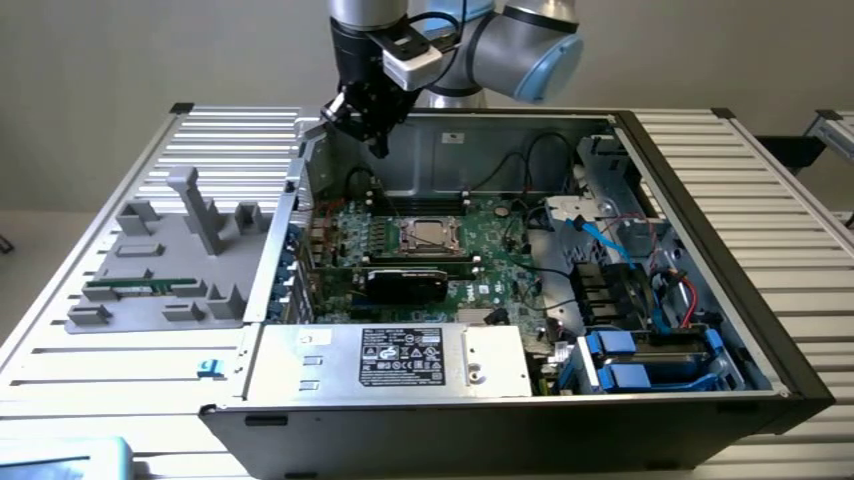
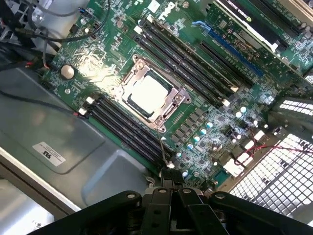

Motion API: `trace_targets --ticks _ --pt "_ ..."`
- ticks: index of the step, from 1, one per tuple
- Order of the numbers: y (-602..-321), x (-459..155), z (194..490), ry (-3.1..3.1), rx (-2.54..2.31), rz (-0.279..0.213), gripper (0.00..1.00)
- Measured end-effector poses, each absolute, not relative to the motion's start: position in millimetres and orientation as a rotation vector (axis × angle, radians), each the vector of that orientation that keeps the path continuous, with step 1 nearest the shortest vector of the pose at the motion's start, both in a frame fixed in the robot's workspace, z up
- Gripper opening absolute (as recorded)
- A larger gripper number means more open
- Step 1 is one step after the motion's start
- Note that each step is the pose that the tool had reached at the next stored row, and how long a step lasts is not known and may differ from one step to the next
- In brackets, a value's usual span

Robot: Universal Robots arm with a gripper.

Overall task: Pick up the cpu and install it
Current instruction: 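Install the first cpu locking lever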

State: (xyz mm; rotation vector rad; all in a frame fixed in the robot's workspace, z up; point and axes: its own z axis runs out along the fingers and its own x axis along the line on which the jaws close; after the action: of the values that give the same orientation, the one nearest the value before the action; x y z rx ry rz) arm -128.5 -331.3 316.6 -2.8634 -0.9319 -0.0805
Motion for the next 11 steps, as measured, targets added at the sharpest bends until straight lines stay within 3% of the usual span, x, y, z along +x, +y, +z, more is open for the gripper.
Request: trace_targets --ticks 11 --pt "-331.3 -128.7 314.8 -0.813 -2.902 -0.089 0.11"
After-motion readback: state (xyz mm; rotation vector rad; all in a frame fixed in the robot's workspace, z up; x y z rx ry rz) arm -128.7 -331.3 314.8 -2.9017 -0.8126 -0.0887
